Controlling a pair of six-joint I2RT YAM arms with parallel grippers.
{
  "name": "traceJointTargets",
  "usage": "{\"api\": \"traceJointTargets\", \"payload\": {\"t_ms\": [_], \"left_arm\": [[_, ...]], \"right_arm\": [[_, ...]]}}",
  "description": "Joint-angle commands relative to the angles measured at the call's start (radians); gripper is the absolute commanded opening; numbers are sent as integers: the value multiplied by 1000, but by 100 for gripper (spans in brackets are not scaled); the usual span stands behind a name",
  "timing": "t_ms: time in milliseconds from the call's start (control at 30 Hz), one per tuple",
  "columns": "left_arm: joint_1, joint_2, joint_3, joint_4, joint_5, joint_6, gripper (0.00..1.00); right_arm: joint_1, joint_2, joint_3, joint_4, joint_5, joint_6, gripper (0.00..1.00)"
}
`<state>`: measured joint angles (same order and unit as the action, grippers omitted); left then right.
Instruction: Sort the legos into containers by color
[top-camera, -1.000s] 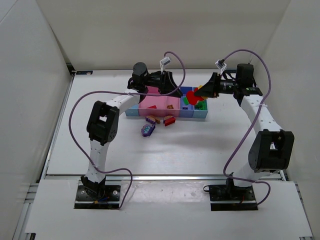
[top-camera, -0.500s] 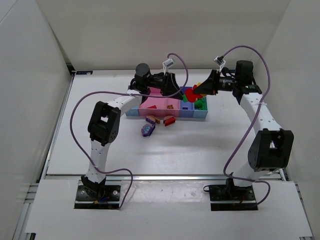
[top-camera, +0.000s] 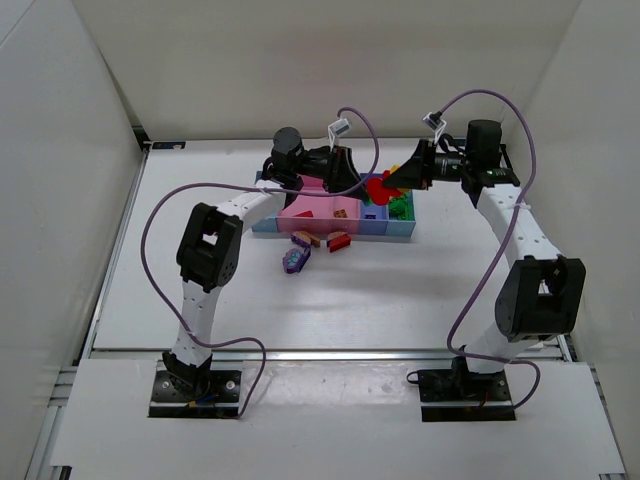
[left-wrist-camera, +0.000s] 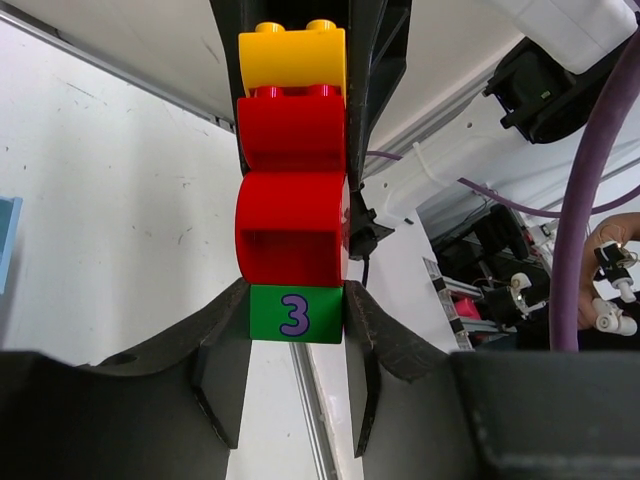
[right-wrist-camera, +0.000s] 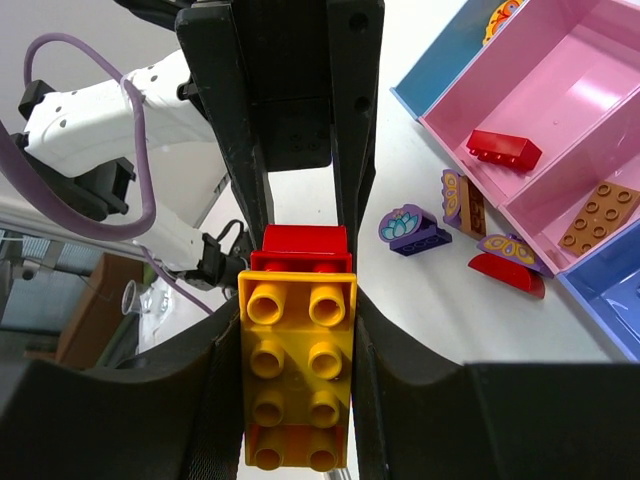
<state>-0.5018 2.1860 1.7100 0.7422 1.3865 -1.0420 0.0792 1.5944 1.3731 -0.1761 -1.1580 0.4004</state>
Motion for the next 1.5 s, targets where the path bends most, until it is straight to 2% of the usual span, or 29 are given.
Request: {"api": "traceJointTargets", "payload": {"t_ms": [0, 167, 467, 967, 1067, 1200, 1367, 1467], "left_arm": [[-26, -58, 4, 28, 8, 16, 17], [-27, -74, -59, 28, 19, 28, 10], [-35, -88, -136, 29, 32, 45, 10], [-34, -127, -150, 34, 28, 66, 10], [-21, -173, -191, 1, 14, 94, 10], [31, -242, -278, -128, -7, 200, 10], [95, -319, -328, -323, -29, 368, 10], [131, -344, -336, -394, -50, 445, 10]], "right_arm": [[7, 10, 57, 36, -5, -3, 0], [-25, 7, 73, 40, -5, -6, 0], [-165, -14, 86, 33, -14, -5, 0], [-202, -94, -9, -40, -8, -89, 0], [-194, -123, -28, -166, 17, -216, 0], [-145, -174, -74, -450, 116, -562, 0], [39, -249, -186, -620, 230, -883, 0], [180, -261, -230, -657, 345, -992, 0]]}}
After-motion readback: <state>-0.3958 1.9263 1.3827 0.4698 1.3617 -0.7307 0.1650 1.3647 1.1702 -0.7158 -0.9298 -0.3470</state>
